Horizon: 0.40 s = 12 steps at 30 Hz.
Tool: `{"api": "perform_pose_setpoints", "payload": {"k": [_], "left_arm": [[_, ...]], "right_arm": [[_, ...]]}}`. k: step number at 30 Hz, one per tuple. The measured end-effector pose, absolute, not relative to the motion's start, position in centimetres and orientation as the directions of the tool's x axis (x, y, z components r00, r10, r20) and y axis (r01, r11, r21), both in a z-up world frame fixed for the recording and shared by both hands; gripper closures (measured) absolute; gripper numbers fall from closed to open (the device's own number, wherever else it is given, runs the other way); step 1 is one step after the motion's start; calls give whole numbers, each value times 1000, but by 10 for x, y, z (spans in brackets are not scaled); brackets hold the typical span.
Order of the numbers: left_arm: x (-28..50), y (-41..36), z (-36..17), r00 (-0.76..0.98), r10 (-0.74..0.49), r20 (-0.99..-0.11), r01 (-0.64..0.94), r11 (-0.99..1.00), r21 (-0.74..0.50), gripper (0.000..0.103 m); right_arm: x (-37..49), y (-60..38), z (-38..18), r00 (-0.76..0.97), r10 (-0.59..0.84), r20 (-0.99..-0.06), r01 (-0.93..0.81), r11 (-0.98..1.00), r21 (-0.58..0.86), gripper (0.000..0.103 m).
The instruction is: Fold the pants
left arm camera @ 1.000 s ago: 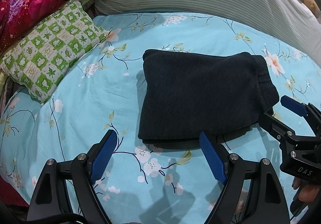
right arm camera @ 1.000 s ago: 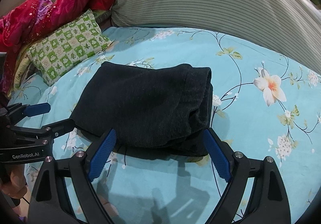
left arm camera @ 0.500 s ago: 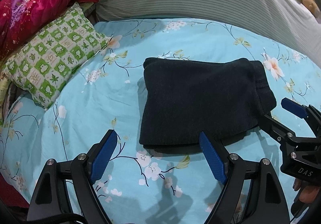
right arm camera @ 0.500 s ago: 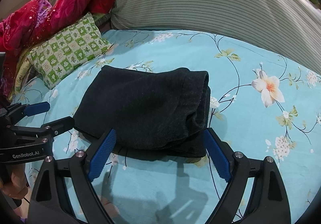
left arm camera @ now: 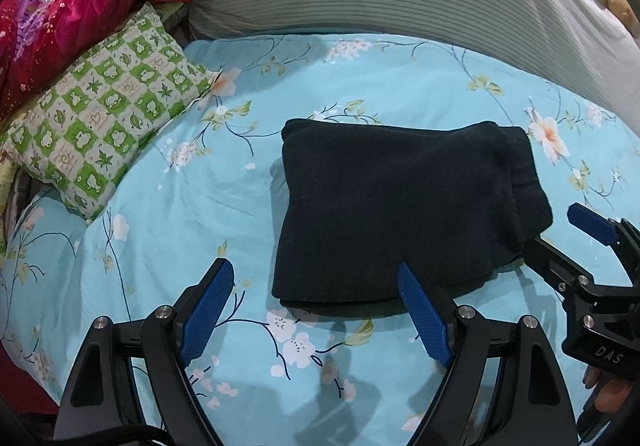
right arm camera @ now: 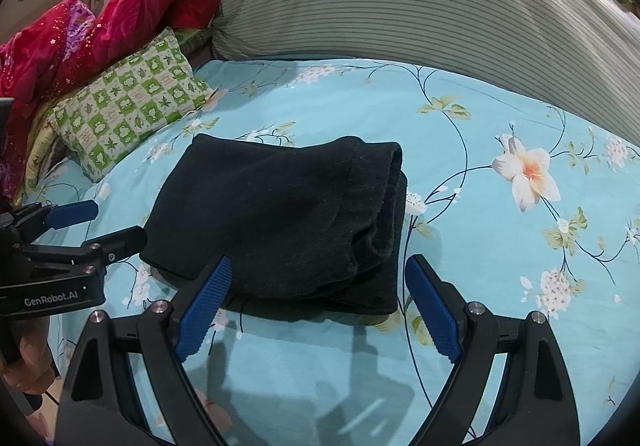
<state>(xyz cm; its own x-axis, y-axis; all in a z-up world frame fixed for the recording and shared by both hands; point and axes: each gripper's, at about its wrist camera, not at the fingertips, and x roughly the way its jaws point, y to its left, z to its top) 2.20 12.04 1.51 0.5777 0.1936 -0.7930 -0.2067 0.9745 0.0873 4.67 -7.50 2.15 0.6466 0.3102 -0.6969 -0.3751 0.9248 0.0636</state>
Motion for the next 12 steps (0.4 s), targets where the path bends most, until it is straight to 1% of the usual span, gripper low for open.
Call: {"api": "perform_pose_setpoints", "payload": {"k": [12], "left_arm": [[24,120,19,570,196,-798,-218,972,83,19]], "right_arm": [[48,-77,24,646,314,-696,-372,925,71,14]]}}
